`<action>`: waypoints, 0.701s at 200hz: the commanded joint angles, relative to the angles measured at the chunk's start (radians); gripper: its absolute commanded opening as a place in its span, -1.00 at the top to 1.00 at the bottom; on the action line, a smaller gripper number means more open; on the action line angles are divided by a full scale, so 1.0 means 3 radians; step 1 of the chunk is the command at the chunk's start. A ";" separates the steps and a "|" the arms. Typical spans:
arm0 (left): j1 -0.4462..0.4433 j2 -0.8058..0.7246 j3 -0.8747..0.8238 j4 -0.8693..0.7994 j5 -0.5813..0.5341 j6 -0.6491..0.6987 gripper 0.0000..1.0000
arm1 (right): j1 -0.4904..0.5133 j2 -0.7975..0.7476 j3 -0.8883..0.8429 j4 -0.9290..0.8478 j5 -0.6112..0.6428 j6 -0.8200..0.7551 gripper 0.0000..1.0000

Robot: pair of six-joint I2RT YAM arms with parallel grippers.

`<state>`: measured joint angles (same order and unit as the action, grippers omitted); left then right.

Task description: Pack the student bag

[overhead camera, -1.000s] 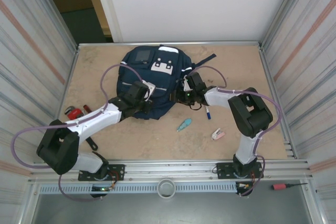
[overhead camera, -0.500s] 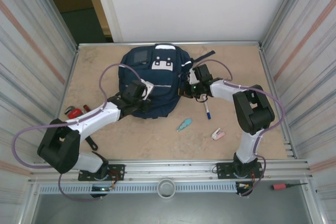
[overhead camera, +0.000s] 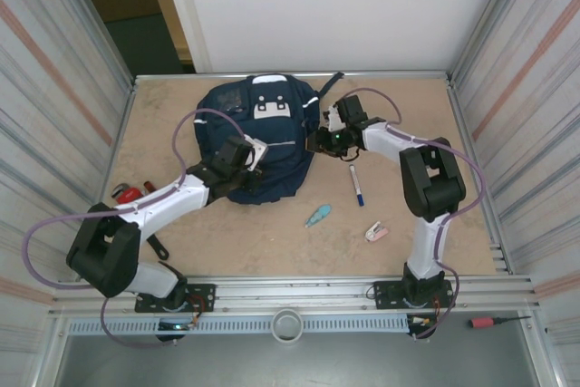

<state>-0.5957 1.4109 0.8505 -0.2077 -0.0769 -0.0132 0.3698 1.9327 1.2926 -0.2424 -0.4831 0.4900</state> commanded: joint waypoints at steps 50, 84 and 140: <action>-0.0049 -0.0079 0.0040 -0.0020 0.0152 -0.0142 1.00 | 0.0576 -0.0470 -0.0856 0.0949 -0.0077 0.0782 -0.56; -0.0051 -0.0116 -0.0003 -0.0019 0.0111 -0.0145 1.00 | 0.0703 -0.0144 -0.0627 0.1142 -0.0142 0.0954 -0.32; -0.0005 -0.0166 -0.0082 -0.0155 -0.0245 -0.0094 1.00 | 0.0442 -0.0312 -0.0718 0.0794 -0.0082 0.0675 0.91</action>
<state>-0.5976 1.4082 0.8371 -0.2089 -0.0917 -0.0452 0.5571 1.8828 1.0878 0.0246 -0.5354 0.7479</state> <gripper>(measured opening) 0.047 0.109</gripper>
